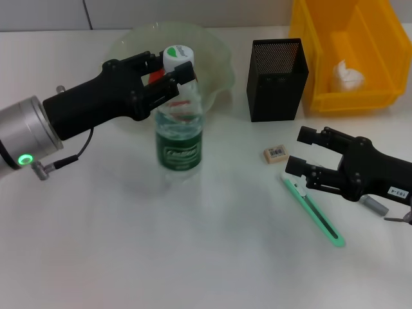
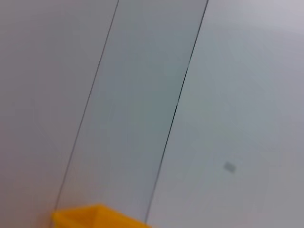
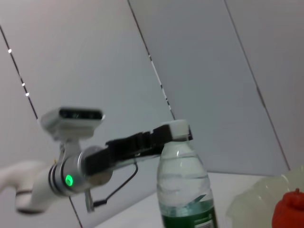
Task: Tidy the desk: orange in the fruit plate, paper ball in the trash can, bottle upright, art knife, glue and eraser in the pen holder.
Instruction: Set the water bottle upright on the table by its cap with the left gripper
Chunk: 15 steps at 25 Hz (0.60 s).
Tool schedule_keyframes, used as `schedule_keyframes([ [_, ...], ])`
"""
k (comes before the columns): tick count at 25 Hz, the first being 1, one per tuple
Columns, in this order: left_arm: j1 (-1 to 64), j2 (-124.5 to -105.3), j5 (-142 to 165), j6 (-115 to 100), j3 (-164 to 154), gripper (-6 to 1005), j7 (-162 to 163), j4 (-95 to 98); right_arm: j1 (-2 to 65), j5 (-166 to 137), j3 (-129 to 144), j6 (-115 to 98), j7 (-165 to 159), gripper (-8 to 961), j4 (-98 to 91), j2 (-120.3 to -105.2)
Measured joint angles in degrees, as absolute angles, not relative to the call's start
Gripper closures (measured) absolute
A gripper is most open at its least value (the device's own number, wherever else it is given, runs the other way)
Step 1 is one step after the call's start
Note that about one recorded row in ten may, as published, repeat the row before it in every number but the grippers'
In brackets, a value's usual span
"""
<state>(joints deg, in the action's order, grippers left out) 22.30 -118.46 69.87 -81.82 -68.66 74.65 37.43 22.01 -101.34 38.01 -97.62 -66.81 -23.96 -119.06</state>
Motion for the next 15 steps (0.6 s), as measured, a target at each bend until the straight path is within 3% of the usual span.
schedule_keyframes([
  [7,23.2,-118.97,57.6,-85.0,-69.0,560,44.5,20.8,22.9,-99.9,38.3,-97.2,-66.7,138,-21.5,-119.09],
  [15,24.3,-119.15,54.3,-85.1,-68.8,559,35.5,13.6,24.3,-100.0,38.7,-95.3,-65.2,138,-18.4,-119.18],
])
